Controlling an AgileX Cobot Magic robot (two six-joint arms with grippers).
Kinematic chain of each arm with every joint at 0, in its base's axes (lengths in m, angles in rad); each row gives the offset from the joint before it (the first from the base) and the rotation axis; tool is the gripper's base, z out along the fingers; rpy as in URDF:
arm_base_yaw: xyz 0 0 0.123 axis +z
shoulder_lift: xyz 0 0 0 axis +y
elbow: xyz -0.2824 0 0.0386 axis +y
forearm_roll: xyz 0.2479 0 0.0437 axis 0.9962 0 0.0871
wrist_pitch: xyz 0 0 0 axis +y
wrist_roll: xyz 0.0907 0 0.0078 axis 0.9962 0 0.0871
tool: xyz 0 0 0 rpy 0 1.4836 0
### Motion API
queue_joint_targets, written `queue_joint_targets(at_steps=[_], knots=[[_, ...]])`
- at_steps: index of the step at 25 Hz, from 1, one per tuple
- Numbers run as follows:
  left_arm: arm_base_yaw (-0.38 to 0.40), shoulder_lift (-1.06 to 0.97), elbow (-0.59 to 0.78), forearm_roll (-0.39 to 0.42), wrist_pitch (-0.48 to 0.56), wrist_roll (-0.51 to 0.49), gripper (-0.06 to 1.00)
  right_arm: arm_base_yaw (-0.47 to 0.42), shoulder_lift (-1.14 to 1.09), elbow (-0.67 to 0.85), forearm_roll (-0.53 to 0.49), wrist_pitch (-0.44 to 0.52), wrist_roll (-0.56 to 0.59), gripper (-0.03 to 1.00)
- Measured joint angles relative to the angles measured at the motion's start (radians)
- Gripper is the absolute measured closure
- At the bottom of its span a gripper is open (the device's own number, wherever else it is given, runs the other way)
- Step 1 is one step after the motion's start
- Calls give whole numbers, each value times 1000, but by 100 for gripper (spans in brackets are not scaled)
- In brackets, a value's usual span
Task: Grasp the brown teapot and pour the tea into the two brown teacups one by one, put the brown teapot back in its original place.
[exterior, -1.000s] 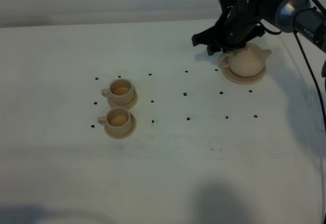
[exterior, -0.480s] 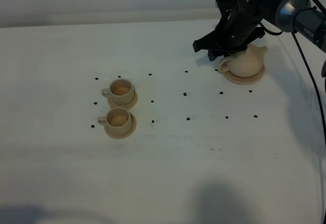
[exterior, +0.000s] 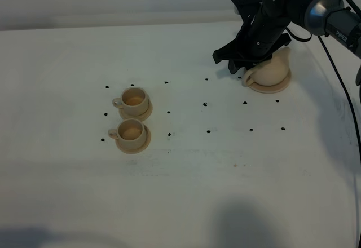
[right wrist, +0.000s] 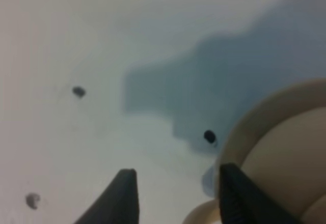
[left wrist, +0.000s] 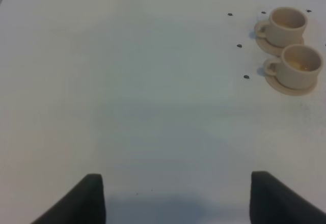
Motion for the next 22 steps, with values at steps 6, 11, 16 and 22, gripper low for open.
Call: queue_joint_targets(at_steps=[6,11,16,22], knots=[[0,0,0,0,0,0,37,0,0,0,12,30,-38,60],[0,0,0,0,0,0,37,1,0,0,14,46,-55,60],[0,0,0,0,0,0,37,1,0,-1,14,45,-63,60],[0,0,0,0,0,0,37,1,0,-48,-4,58,-63,60]])
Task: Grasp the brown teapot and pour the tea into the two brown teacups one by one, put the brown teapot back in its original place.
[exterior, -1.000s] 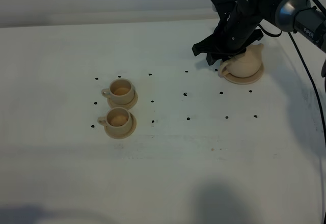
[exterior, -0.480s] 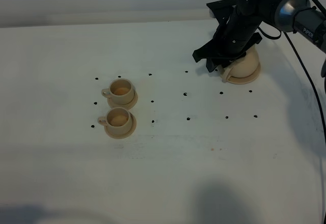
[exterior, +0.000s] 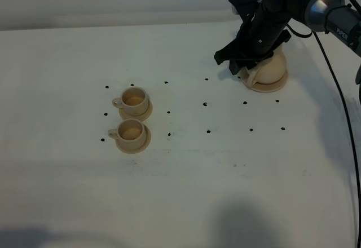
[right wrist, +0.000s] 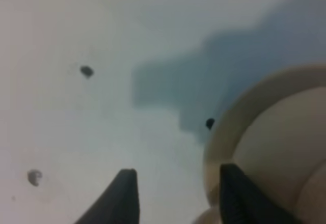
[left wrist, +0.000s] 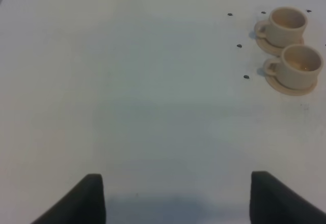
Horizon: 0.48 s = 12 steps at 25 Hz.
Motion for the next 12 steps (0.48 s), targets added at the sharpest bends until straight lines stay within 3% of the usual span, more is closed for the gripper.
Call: queue_joint_targets(at_steps=[12], knots=[[0,0,0,0,0,0,37,56,-3,-23,-4,53,-39,60]])
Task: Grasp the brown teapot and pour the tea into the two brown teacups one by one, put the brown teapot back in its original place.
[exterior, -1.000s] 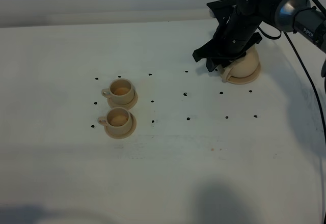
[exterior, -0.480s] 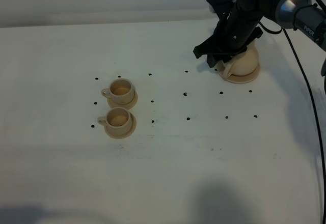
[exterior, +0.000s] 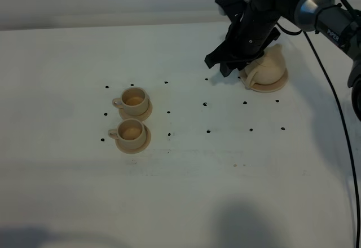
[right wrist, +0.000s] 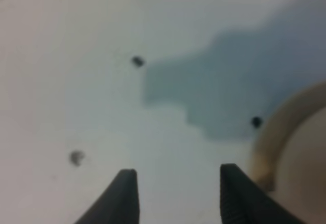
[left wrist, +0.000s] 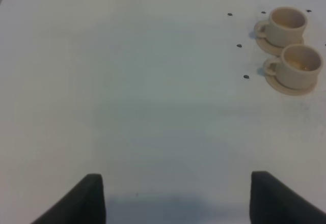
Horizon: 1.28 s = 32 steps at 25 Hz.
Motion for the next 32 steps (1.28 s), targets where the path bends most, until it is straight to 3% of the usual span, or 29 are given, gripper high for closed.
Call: queue_joint_targets(at_steps=[32], knots=[[0,0,0,0,0,0,37,21,33,0,-129,62,-138,60]])
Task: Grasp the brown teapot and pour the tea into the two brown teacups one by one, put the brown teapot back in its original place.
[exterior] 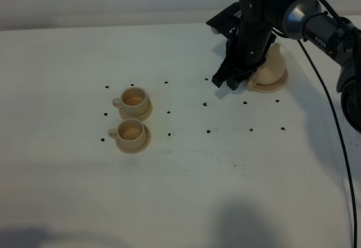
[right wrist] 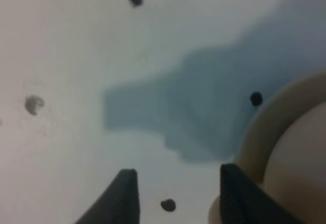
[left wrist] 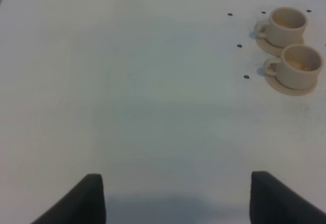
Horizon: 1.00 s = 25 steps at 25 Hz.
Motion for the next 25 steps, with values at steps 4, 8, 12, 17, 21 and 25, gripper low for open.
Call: queue_joint_targets(at_steps=[4,8,12,17,21,25], knots=[[0,0,0,0,0,0,37,0,0,0,-5,12,-15,60],[0,0,0,0,0,0,37,0,0,0,-13,31,-29,60],[0,0,0,0,0,0,37,0,0,0,-41,44,-36,60],[0,0,0,0,0,0,37,0,0,0,-64,45,-36,60],[0,0,0,0,0,0,37,0,0,0,-68,46,-44,60],[0,0,0,0,0,0,37,0,0,0,-69,47,-49,60]])
